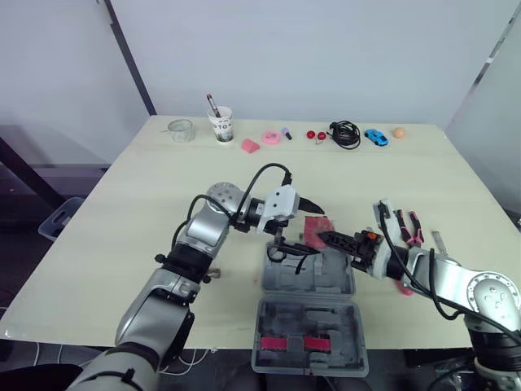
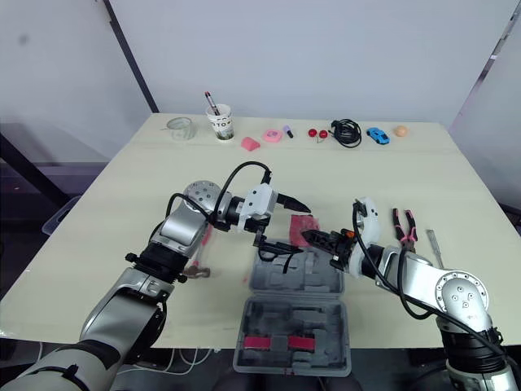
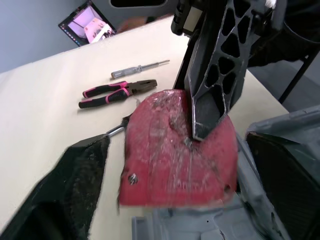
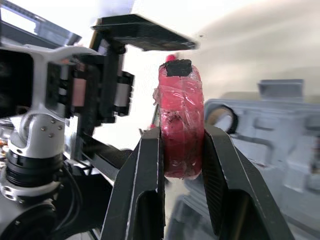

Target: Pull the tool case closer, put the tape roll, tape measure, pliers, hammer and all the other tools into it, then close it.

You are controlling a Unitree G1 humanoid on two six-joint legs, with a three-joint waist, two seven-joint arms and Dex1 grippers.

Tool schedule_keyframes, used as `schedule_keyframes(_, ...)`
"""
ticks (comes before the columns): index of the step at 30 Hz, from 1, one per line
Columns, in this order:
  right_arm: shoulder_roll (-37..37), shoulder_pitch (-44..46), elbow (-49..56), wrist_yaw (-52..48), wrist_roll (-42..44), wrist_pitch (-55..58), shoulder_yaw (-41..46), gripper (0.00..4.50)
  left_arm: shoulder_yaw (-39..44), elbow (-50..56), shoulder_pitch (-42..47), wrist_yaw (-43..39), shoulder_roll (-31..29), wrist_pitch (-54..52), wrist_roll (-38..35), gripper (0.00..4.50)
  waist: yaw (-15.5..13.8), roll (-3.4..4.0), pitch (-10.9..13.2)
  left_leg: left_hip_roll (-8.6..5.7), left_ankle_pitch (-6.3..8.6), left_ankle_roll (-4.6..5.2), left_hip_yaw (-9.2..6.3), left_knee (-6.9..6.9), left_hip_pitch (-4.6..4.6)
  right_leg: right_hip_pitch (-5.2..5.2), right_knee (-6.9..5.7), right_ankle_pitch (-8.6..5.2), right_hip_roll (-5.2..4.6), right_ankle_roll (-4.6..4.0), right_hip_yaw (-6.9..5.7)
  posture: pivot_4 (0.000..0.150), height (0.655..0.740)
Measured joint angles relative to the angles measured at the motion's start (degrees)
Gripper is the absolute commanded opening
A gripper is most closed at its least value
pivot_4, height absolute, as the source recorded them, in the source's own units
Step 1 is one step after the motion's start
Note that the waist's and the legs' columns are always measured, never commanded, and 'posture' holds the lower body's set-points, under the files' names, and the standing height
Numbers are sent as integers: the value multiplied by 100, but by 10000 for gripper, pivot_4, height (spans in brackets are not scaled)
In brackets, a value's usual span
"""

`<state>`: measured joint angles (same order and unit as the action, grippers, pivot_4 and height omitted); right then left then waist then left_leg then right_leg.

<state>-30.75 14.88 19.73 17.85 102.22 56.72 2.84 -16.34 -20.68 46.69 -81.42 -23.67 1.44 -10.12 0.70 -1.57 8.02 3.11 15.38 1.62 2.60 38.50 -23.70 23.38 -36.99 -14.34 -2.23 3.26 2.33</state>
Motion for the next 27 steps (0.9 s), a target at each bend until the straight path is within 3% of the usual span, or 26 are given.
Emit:
schedule_keyframes(7,-939,-909,-89,-617,192,68,555,4677,214,454,-491,-542,-533,-312,-530,45000,-5,1,-2,2,0,0,2,-1,-1,3,1,0,1,0,3,1500,7400)
schedule_keyframes(12,-1425,-1872,-694,-1314,-161,228,973,4677,374,1232,-1112,-709,-1143,-756,-947,45000,-7,2,-2,3,0,0,6,-1,-1,4,2,0,2,0,8,1500,7400)
schedule_keyframes(20,-1426,-2175,-1153,-1975,-733,428,1022,4677,502,2337,-1641,-709,-1607,-1361,-1455,45000,-2,4,-3,6,0,0,8,0,4,4,-1,0,9,0,15,1500,7400)
schedule_keyframes(26,-987,-2239,-1381,-2118,-1268,483,891,4677,721,2936,-2074,-561,-2007,-1746,-1693,45000,-5,12,-5,7,0,0,9,0,3,4,0,-1,16,0,23,1500,7400)
schedule_keyframes(27,-959,-2232,-1379,-2154,-1339,484,898,14872,724,2962,-2122,-526,-2024,-1752,-1692,45000,-5,14,-7,6,0,0,10,0,4,4,0,-1,16,0,24,1500,7400)
